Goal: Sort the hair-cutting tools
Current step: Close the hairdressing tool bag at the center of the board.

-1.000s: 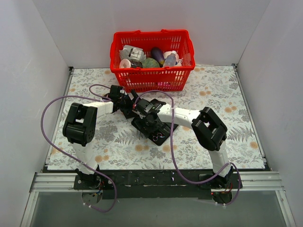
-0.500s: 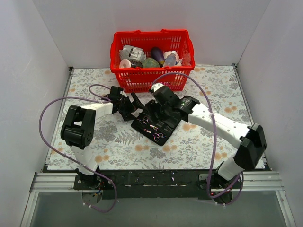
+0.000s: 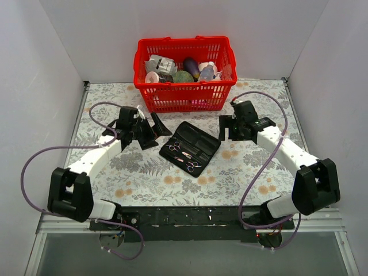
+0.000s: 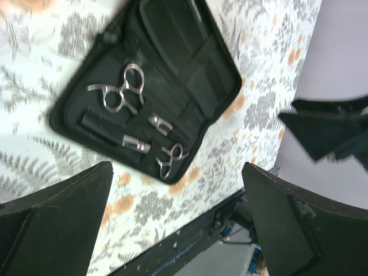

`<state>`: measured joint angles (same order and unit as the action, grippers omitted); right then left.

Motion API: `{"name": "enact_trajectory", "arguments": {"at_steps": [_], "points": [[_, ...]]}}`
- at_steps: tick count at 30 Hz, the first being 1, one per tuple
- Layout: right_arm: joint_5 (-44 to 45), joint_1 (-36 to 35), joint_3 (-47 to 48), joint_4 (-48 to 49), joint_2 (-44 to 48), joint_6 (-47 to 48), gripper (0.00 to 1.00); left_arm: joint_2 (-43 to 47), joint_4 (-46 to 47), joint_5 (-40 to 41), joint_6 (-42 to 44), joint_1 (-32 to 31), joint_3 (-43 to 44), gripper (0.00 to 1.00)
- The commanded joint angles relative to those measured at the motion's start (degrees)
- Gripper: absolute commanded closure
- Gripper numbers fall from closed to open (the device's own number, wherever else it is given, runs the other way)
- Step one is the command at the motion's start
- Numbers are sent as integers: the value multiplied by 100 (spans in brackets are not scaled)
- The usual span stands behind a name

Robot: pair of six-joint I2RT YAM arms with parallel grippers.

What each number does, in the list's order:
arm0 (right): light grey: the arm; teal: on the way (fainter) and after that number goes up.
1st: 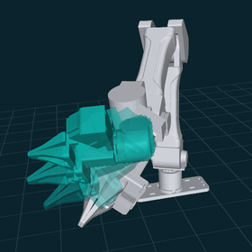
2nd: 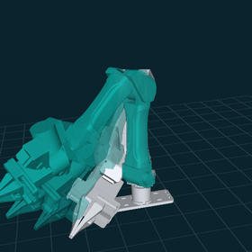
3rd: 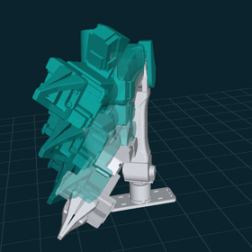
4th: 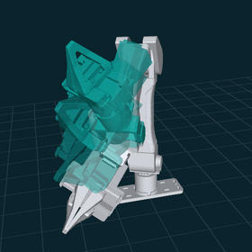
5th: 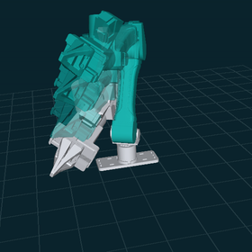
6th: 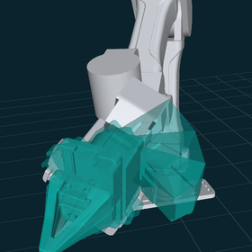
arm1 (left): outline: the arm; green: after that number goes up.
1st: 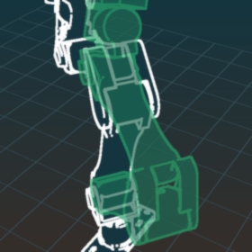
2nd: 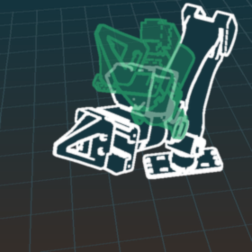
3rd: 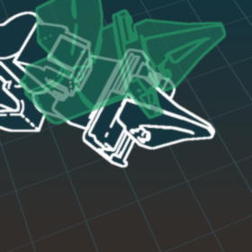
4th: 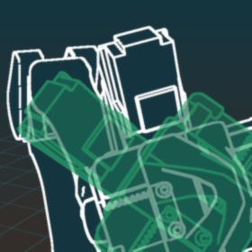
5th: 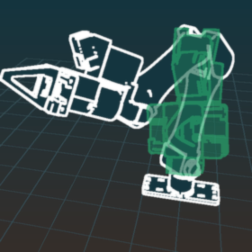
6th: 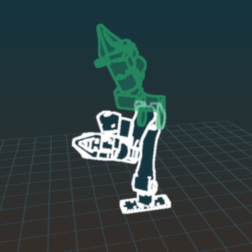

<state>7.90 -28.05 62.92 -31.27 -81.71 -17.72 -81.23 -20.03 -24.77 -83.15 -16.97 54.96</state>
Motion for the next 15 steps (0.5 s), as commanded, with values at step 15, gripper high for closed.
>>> {"name": "enact_trajectory", "arguments": {"at_steps": [15], "points": [[-4429, 1847, -1677, 3863, -837, -619, 4, 512, 755, -546, -649, -350, -1585, 2]]}}
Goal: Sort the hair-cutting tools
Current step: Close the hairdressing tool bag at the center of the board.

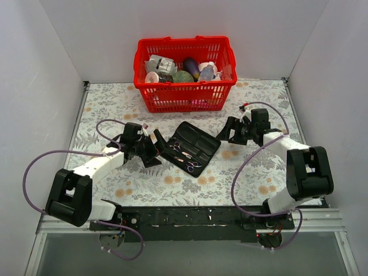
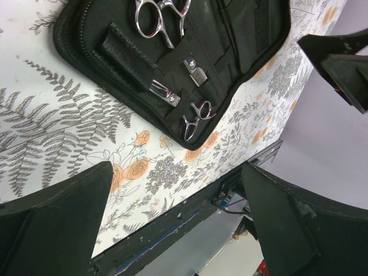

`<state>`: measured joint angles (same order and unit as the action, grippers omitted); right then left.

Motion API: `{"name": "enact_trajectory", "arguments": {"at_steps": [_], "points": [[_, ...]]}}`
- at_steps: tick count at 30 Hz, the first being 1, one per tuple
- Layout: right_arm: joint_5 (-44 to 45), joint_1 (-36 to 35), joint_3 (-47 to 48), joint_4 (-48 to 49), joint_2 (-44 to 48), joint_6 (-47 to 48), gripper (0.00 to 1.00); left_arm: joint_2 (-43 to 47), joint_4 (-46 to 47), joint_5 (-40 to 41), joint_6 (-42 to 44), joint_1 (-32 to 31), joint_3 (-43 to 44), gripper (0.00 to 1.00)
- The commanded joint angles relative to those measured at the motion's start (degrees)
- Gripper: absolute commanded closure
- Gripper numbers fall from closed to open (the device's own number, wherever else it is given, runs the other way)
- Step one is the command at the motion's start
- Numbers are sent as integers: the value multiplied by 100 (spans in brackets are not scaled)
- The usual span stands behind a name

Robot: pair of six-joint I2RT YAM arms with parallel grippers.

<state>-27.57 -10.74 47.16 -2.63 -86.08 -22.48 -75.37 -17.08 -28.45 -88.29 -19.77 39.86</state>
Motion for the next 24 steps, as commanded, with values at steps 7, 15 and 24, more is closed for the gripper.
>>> {"name": "enact_trajectory", "arguments": {"at_steps": [7, 15, 24], "points": [[-1118, 169, 170, 1485, -1409, -169, 5, -214, 548, -144, -215, -194, -74, 2], [-1979, 160, 391, 2004, -1877, -64, 7, -329, 583, -109, -250, -273, -162, 2], [-3175, -68, 575, 2628, -2167, -363, 9, -496, 689, -47, -320, -370, -180, 2]]}}
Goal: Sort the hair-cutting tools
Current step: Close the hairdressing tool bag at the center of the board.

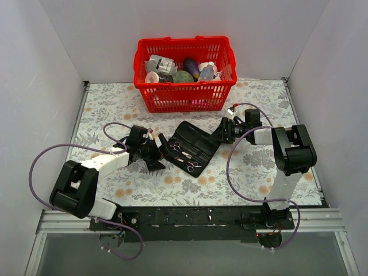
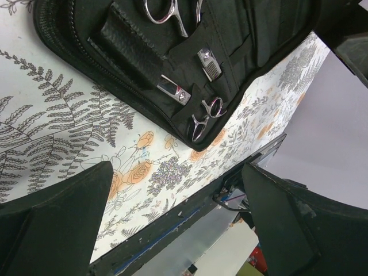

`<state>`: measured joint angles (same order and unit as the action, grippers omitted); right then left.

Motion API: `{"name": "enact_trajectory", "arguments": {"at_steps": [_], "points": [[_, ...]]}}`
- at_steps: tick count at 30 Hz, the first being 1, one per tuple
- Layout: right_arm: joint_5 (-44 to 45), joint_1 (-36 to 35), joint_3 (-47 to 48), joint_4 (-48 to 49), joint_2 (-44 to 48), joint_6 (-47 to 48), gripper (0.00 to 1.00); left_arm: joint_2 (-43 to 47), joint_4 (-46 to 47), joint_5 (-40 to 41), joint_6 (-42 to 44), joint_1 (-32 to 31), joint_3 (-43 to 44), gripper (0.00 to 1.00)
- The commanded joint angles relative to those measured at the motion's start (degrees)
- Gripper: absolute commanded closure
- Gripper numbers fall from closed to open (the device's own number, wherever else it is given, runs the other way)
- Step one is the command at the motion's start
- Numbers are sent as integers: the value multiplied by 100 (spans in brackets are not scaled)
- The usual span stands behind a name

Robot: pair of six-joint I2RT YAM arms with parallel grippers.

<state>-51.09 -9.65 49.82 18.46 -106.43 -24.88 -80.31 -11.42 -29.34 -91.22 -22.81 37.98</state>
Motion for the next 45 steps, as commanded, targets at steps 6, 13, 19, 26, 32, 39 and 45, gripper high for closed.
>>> {"name": "enact_trajectory", "arguments": {"at_steps": [6, 13, 19, 26, 32, 39, 45], "points": [[-1148, -529, 537, 387, -27, -78, 10, -81, 140, 87, -27, -92, 43, 2], [-947, -994, 739, -596, 421, 763, 11, -81, 175, 87, -45, -145, 78, 2], [-473, -1469, 661, -1379, 939, 1196, 11, -107, 219, 78, -45, -198, 61, 2], [72, -1882, 599, -1837, 1493, 1442, 11, -99, 263, 87, -63, -277, 34, 2], [449, -2225, 651, -2162, 1529, 1548, 11, 7, 316, 104, -107, -321, -27, 2], [662, -2664, 450, -1908, 1222, 1373, 11, 209, 307, 113, -107, -321, -194, 2], [785, -2902, 239, -1564, 1055, 1231, 11, 420, 167, 113, -115, -321, -238, 2]]}}
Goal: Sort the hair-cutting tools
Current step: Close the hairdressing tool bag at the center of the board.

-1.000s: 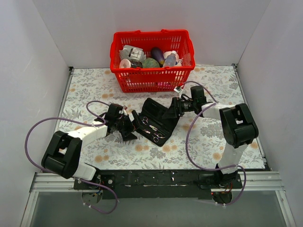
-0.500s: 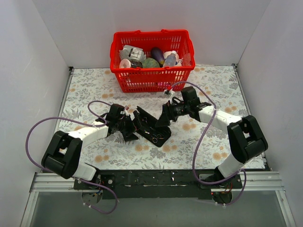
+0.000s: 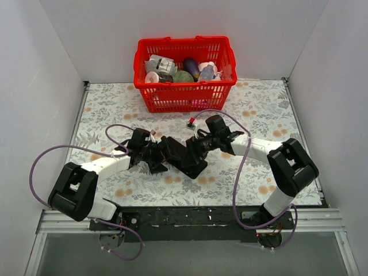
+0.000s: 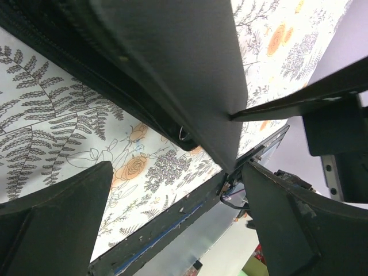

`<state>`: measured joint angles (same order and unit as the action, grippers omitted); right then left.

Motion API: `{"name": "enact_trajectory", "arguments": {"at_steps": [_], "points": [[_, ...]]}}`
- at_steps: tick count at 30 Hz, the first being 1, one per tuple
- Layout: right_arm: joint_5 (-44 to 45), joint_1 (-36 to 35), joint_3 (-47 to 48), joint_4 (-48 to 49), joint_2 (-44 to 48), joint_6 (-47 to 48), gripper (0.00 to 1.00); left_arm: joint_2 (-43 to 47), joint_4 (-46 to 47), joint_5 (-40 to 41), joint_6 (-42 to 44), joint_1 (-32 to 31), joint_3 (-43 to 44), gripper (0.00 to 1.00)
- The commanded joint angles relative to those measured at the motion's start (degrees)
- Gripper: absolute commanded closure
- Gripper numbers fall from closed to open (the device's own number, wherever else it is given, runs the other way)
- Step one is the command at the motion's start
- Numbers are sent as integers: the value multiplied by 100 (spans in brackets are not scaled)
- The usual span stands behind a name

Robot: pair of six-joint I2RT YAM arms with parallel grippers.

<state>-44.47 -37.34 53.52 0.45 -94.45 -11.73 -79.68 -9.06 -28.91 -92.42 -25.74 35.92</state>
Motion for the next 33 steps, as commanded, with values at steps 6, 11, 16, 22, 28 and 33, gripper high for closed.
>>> {"name": "enact_trajectory", "arguments": {"at_steps": [6, 11, 16, 22, 28, 33], "points": [[658, -361, -324, 157, -389, 65, 11, 611, -543, 245, 250, -28, 265, 2], [1080, -414, -570, 377, -600, -49, 11, 401, -1001, 420, 558, -28, 802, 2], [1168, -441, -843, 658, -697, -163, 11, -125, -905, 447, 707, -28, 1232, 2], [1309, -458, -992, 676, -601, -163, 11, -1066, -544, 588, 848, -28, 1488, 2], [1861, -458, -1054, 334, -39, -216, 11, -1717, -386, 693, 937, -45, 1436, 2], [2311, -502, -1448, 175, 883, -1023, 10, -1911, -272, 711, 963, -45, 1286, 2]]}}
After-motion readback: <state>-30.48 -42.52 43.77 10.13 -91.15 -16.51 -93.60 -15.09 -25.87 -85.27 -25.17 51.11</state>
